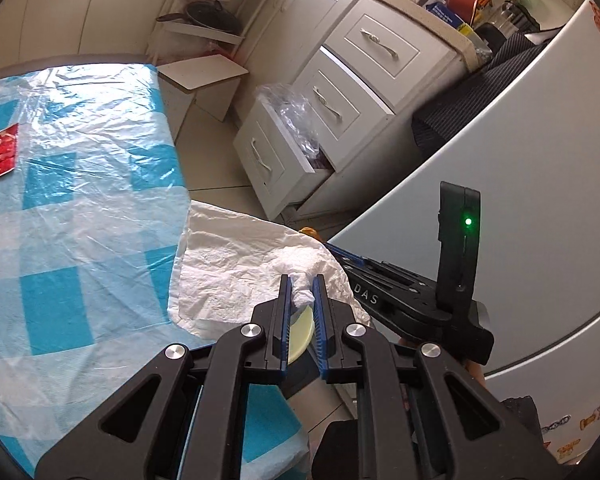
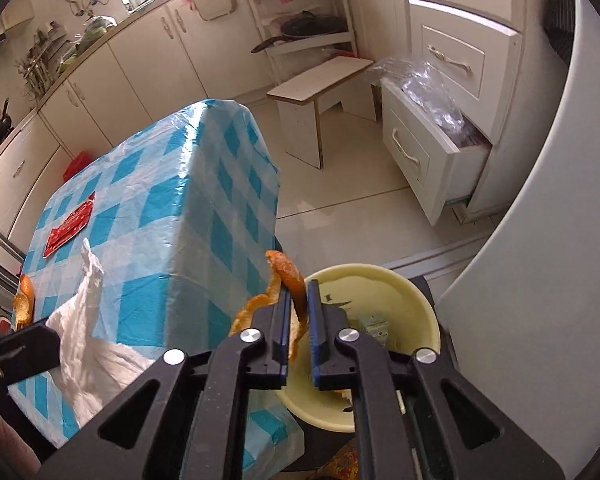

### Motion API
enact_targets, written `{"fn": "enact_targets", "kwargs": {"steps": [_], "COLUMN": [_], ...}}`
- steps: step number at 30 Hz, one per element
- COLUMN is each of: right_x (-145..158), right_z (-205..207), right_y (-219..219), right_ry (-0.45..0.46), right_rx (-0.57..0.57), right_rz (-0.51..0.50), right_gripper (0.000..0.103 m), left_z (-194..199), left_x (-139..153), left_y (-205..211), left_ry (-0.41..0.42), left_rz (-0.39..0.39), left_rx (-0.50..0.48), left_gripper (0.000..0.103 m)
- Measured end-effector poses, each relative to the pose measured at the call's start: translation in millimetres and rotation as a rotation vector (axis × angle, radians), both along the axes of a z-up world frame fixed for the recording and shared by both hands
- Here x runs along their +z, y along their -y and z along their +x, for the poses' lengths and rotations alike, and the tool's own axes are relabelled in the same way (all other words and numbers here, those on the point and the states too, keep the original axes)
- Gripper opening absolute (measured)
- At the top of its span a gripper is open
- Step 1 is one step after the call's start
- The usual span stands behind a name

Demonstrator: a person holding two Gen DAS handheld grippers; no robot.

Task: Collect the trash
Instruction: 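Carry the crust with the right gripper to the yellow bin while the left gripper carries the tissue, then open both grippers over the yellow bin to drop the crust and tissue, then move both grippers back over the table toward the last bread crust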

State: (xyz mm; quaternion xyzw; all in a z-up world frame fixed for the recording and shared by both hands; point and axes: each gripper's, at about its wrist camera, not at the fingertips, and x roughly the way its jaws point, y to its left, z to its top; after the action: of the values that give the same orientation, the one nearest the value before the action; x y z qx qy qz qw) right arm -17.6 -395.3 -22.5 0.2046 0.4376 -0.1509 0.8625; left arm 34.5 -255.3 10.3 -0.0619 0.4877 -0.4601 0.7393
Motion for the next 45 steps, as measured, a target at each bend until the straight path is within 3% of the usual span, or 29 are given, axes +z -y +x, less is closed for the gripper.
{"fn": "enact_targets", "kwargs": {"steps": [1, 6, 17, 21, 23, 34, 45], "right_x": [-1, 14, 63, 68, 69, 78, 97], "right_z": [-3, -21, -48, -49, -48, -39, -24], "right_y": [5, 26, 40, 45, 47, 32, -26], "right_ry": [0.008, 0.095, 0.345, 0.375, 0.377, 0.393, 0.384], "right_rx": [-0.017, -0.094, -0.178, -0.195, -0.196, -0.155, -0.016], "right_rz": [0.018, 0.082, 0.09, 0.107, 0.119, 0.096, -0.138], "right_gripper": [0.038, 0.055, 0.072, 0.074, 0.074, 0.076, 0.084], "left_z": [-3, -13, -15, -16, -17, -8, -8], "left_x": [-2, -16, -51, -56, -52, -10, 25], "left_y": [7, 38, 96, 104, 102, 46, -61], "left_ry": [0.001, 0.01, 0.004, 0.007, 0.017, 0.086, 0.126], "left_rz": [0.012, 0.075, 0.198, 0.233, 0.231, 0.205, 0.192], "left_rx": [-0.008, -0.033, -0.069, -0.054, -0.044, 0.063, 0.241], "left_gripper": [0.01, 0.01, 0.012, 0.038, 0.043, 0.059, 0.073]}}
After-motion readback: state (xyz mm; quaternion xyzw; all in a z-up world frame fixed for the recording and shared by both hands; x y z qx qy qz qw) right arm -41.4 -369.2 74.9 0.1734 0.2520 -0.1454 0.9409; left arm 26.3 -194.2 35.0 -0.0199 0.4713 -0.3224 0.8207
